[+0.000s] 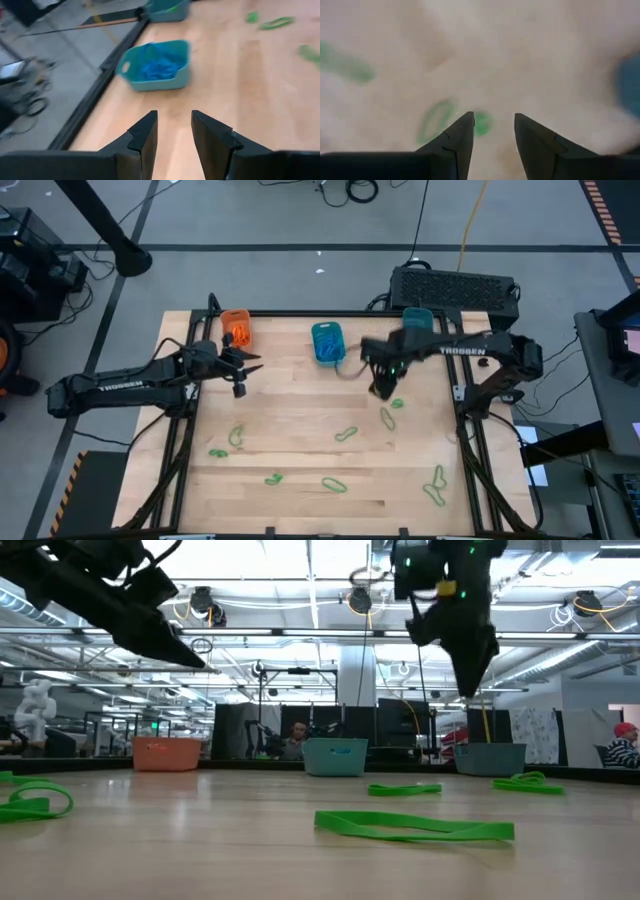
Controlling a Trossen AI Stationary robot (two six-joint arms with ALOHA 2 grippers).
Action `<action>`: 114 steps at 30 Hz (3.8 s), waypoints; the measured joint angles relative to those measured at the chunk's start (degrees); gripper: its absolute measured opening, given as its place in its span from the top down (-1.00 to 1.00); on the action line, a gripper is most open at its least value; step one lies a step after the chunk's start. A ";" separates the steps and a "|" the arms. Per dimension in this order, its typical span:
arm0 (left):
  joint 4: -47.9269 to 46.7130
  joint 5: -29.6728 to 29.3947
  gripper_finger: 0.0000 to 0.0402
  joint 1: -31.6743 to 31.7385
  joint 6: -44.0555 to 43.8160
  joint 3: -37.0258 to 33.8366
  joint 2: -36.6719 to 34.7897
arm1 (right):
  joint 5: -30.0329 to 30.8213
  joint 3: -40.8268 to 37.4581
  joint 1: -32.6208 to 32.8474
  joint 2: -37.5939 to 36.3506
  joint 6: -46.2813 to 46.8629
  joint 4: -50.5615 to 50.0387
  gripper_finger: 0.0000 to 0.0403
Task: Sort rubber bands into baskets
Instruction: Put the green rubber band into the dark blue bin
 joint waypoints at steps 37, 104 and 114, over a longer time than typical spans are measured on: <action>7.18 23.38 0.36 -4.92 -5.64 0.00 -0.12 | -17.48 -16.57 59.61 -0.01 61.69 17.55 0.33; 8.08 22.92 0.36 -4.92 -5.92 0.02 -0.10 | 4.89 -27.21 58.03 -9.26 59.40 37.68 1.00; 8.08 22.90 0.36 -4.92 -6.04 0.01 -0.12 | 9.86 -27.10 33.94 -17.07 36.85 28.97 1.00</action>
